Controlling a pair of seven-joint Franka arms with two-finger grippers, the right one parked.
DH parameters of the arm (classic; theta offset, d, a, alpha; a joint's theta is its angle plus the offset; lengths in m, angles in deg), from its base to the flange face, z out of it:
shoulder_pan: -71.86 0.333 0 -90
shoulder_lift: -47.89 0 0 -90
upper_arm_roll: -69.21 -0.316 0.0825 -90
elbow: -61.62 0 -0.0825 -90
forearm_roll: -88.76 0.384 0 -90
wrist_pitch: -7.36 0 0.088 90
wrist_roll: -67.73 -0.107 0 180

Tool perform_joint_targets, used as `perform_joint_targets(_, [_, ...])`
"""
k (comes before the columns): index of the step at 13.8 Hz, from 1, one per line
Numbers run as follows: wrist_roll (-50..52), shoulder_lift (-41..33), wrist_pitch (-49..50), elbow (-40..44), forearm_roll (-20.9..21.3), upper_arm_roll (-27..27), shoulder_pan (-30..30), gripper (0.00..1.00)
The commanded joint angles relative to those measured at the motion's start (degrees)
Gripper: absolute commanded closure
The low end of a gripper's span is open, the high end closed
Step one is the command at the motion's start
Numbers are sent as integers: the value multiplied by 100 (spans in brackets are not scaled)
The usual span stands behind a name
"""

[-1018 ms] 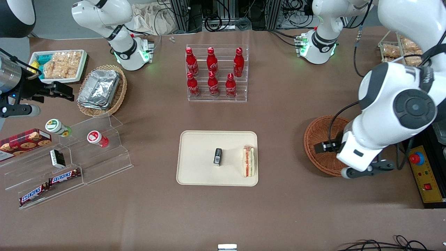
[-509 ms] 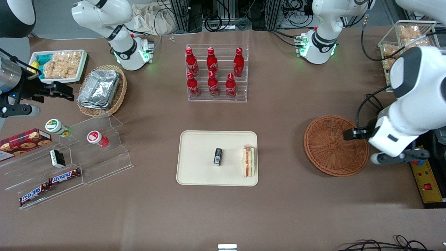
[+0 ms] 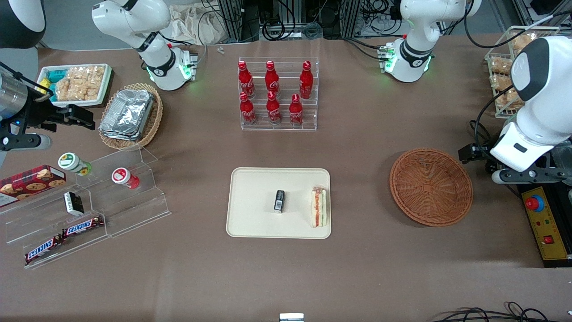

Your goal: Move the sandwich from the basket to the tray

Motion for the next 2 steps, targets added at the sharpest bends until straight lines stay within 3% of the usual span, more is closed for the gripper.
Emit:
perform_joint_targets(1, [-282,282,330,576,-85,-70,-73,0])
perform_joint_targets(2, [-300,414,513,805,-94,-70,-73,0])
